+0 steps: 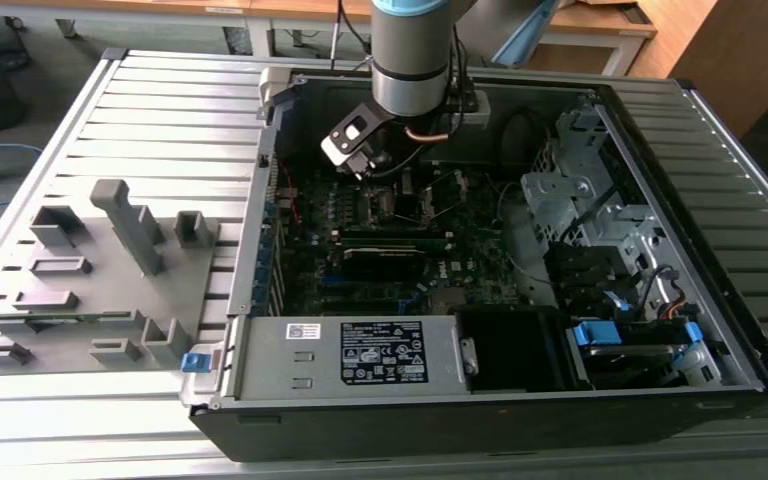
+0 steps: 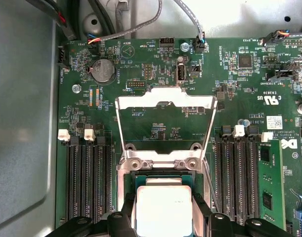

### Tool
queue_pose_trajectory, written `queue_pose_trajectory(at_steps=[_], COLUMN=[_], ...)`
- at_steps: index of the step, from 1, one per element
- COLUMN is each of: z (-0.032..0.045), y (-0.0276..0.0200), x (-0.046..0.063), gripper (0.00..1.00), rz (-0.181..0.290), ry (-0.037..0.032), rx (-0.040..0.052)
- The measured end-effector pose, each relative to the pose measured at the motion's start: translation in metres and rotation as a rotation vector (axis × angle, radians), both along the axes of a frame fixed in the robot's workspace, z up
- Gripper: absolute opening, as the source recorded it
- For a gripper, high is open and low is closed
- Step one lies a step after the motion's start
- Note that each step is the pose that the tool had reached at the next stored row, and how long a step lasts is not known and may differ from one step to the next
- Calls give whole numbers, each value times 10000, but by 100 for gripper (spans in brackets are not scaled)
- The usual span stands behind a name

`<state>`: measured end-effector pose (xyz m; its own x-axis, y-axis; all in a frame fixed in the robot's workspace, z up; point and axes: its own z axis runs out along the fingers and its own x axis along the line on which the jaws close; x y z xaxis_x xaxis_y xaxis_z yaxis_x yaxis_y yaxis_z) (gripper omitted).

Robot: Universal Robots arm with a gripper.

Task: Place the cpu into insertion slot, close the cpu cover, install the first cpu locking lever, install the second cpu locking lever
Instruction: 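Place the cpu into insertion slot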

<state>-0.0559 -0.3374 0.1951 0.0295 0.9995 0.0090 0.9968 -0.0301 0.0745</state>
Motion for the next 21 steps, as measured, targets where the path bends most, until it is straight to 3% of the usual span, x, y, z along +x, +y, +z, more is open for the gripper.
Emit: queue_pose_trajectory(at_steps=[21], z=[-21], y=[0], x=[0], gripper=[54], rz=[1], ry=[1], rx=[0])
